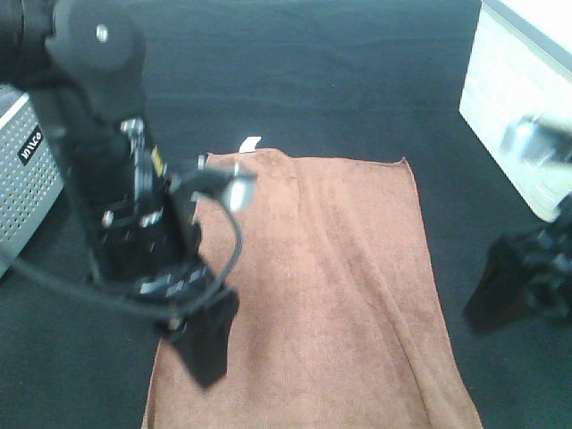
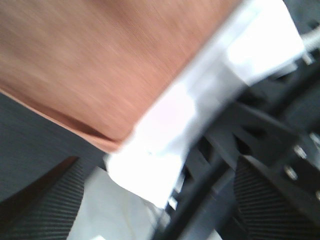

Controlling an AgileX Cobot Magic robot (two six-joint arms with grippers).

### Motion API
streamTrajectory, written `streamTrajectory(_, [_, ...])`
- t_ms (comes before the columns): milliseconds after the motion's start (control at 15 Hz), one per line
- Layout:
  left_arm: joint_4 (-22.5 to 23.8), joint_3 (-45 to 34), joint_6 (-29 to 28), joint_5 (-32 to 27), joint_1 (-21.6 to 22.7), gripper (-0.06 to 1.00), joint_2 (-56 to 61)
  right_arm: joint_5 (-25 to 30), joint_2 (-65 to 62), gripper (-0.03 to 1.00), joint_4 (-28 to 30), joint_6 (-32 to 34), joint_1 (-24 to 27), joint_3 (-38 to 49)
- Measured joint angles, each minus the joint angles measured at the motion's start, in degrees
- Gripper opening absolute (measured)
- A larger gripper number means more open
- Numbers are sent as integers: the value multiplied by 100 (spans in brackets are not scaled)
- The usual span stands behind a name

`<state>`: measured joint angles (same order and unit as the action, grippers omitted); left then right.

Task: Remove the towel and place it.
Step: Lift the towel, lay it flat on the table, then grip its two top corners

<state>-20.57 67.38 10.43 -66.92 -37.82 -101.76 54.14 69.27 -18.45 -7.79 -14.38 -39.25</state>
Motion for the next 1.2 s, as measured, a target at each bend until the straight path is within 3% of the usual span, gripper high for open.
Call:
streamTrajectory(133, [550, 550, -304, 183, 6, 77, 0, -23, -384, 78, 1175, 991, 6, -401])
streamTrajectory(200, [705, 728, -355, 218, 40, 77, 0, 11, -407, 79, 1570, 1157, 23, -567])
streamTrajectory(400, [814, 963, -367, 246, 304, 77, 0, 92, -292, 79, 1736, 1134, 298, -900])
streamTrajectory(600, [831, 1003, -252, 481, 1169, 77, -17, 92, 378, 79, 1003, 149, 1152, -1627])
streamTrajectory(867, [688, 1031, -138, 1020, 2292, 77, -264, -418, 1014, 79, 275, -556, 1335, -2011])
streamTrajectory(1000, [413, 1318, 69, 1054, 2630, 77, -544, -292, 1558, 79, -166, -1238, 1341, -2401])
streamTrajectory(1200, [160, 2028, 344, 1071, 2785, 77, -1146, 189, 2871, 79, -390, -1490, 1341, -3535])
